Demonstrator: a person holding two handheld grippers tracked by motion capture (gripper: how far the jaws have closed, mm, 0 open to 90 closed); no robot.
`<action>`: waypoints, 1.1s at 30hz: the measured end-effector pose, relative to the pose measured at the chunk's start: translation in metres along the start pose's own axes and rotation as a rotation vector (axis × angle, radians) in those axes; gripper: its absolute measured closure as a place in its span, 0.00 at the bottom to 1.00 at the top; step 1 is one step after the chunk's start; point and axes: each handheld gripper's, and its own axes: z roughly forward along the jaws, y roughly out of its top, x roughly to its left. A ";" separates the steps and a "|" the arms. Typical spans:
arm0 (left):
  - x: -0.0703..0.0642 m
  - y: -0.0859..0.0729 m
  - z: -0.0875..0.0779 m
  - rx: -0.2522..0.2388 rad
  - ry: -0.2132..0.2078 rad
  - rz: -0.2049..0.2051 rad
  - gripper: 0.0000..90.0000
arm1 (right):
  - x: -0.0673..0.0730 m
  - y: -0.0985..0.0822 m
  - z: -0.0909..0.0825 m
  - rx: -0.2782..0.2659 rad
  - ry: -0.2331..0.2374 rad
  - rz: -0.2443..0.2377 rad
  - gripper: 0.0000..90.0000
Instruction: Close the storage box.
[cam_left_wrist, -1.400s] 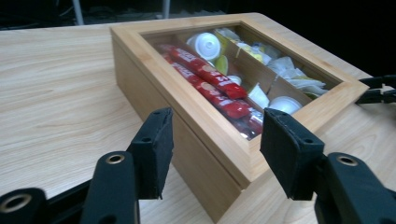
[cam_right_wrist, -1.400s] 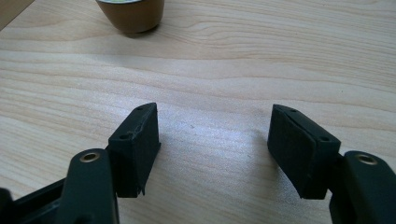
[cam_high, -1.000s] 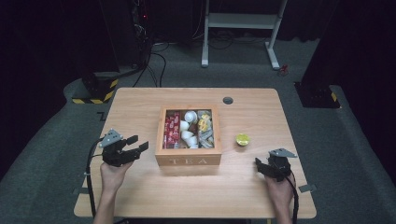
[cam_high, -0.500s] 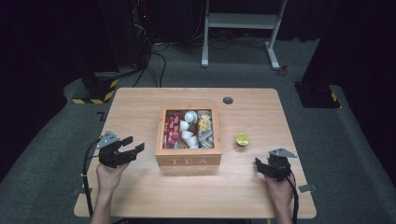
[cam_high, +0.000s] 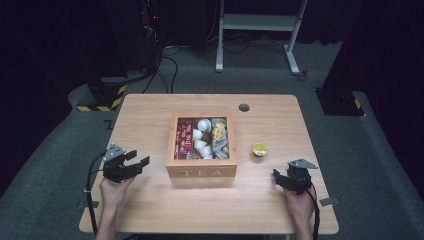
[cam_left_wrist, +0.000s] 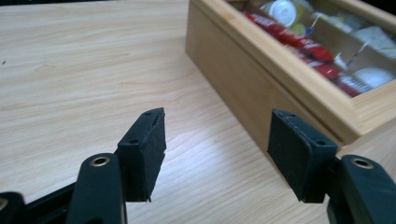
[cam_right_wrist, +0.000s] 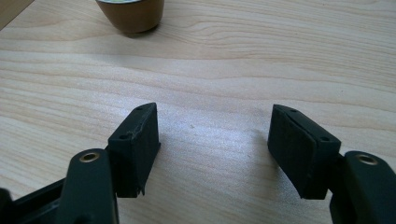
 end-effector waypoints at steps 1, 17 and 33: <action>0.001 -0.001 0.000 0.003 0.001 -0.001 0.41 | 0.000 0.000 0.000 -0.001 0.000 0.001 0.38; 0.005 -0.032 0.021 0.085 0.063 -0.010 0.41 | 0.000 0.000 0.000 0.000 0.000 0.001 0.37; -0.004 -0.051 0.039 0.167 0.139 0.045 0.30 | 0.000 0.000 0.000 -0.002 0.001 -0.001 0.37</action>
